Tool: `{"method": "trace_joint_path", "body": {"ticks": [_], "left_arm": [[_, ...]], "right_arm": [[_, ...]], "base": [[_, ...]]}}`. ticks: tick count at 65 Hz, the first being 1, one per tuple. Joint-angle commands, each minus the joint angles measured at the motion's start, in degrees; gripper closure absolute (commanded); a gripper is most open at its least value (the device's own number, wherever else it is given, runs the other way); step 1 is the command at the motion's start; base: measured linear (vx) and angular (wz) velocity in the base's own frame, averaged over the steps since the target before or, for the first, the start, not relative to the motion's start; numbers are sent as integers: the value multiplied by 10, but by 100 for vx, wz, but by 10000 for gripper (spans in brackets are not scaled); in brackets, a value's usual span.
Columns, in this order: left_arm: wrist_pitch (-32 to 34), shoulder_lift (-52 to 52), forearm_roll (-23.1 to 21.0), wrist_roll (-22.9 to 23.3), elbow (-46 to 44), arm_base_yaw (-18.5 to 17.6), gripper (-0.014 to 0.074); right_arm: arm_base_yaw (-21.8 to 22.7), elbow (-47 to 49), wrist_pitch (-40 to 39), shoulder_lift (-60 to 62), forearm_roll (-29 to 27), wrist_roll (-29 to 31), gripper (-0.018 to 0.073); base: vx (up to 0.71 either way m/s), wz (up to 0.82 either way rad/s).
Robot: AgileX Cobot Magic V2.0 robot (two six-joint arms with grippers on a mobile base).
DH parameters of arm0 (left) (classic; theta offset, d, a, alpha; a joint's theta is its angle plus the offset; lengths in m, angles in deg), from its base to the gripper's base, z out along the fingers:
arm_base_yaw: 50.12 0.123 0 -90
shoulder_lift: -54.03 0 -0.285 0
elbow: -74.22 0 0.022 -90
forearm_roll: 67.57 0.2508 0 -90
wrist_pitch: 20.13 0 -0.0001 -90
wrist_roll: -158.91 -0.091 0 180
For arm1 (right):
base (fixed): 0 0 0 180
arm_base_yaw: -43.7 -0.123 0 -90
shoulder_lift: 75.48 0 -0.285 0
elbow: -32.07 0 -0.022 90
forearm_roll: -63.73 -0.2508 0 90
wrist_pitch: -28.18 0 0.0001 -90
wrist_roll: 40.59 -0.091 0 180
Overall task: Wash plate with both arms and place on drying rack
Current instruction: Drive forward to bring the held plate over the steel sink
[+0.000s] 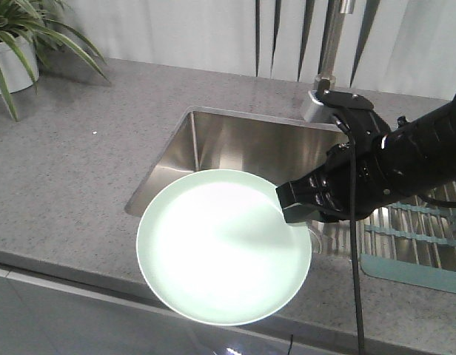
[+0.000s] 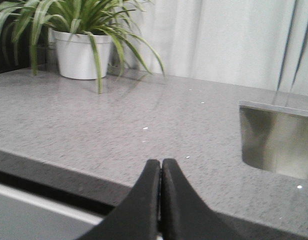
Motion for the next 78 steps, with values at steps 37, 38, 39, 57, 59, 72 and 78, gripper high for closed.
{"method": "trace_joint_path", "body": {"ticks": [37, 38, 39, 57, 59, 72, 78], "left_arm": [[44, -7, -1, 3, -17, -1, 603], [44, -7, -1, 3, -17, -1, 603], [44, -7, -1, 3, -17, -1, 603], [44, -7, -1, 3, -17, -1, 603], [44, -7, -1, 3, -17, -1, 603], [44, -7, -1, 3, -17, -1, 603], [44, -7, -1, 3, -17, -1, 603]], "right_arm": [[2, 15, -17, 19, -20, 4, 568], [2, 15, -17, 19, -20, 4, 568], [2, 15, -17, 19, -20, 4, 568], [2, 15, -17, 19, -20, 4, 568], [2, 15, -17, 19, -20, 4, 568], [2, 15, -17, 19, -20, 4, 568], [2, 15, -17, 19, -20, 4, 568]], "base": [[7, -25], [7, -17], [7, -17], [7, -14], [7, -11], [7, -10], [8, -8]]}}
